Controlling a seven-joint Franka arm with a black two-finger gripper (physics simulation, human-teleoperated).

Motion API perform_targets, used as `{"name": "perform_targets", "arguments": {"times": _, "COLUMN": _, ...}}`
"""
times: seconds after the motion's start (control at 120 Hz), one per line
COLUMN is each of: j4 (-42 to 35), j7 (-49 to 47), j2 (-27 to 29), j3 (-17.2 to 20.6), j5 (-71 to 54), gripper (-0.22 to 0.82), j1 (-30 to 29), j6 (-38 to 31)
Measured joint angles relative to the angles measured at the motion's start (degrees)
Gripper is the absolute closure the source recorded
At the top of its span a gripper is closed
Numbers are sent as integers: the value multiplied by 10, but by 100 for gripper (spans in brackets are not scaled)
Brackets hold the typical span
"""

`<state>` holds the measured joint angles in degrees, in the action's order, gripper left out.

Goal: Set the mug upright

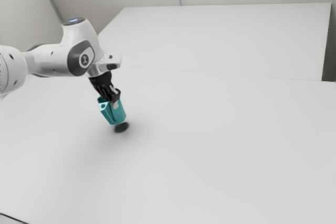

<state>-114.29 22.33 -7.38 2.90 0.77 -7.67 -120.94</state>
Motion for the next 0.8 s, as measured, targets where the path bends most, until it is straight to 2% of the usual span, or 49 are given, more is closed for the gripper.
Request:
{"name": "perform_targets", "arguments": {"times": 0.7, "j4": 35, "j7": -102, "j2": -59, "j3": -1, "j5": -3, "gripper": 79, "j1": 14, "j6": 2}}
{"name": "perform_targets", "arguments": {"times": 0.8, "j4": 53, "j7": -109, "j2": -69, "j3": -1, "j5": -2, "gripper": 71, "j1": 17, "j6": 10}}
